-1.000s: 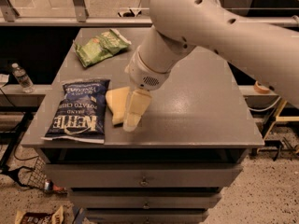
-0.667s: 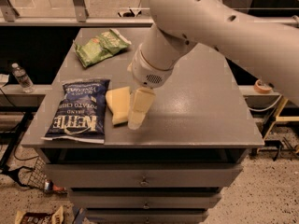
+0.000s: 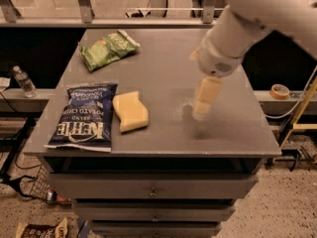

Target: Move sponge near blue chip bag

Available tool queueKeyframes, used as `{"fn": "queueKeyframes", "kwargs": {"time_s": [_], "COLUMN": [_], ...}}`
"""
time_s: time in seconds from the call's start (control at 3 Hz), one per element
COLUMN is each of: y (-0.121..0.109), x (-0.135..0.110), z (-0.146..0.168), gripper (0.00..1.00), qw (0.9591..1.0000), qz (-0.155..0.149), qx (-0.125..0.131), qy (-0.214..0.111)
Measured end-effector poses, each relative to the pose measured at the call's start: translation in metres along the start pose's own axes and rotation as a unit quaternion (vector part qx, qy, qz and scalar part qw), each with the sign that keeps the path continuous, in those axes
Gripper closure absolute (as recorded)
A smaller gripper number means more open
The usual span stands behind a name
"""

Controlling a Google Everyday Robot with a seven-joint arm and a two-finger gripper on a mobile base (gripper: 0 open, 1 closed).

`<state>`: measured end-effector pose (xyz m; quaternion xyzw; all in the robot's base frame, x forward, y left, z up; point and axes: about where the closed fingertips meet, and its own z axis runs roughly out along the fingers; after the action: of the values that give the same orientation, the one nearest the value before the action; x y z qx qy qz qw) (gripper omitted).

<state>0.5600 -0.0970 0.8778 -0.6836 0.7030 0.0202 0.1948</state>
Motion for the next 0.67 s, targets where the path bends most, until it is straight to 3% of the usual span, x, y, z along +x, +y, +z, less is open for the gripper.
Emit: {"fn": "queueKeyframes", "kwargs": {"time_s": [0.33,0.67], "y": [-0.015,-0.01], "x": [0.058,0.102], "z": [-0.035,-0.074], "gripper": [0.0,0.0], "qw": [0.998,0.9922], "qz": [0.034,0.072], "qx": [0.041,0.087], "qy": [0.033,0.053]}}
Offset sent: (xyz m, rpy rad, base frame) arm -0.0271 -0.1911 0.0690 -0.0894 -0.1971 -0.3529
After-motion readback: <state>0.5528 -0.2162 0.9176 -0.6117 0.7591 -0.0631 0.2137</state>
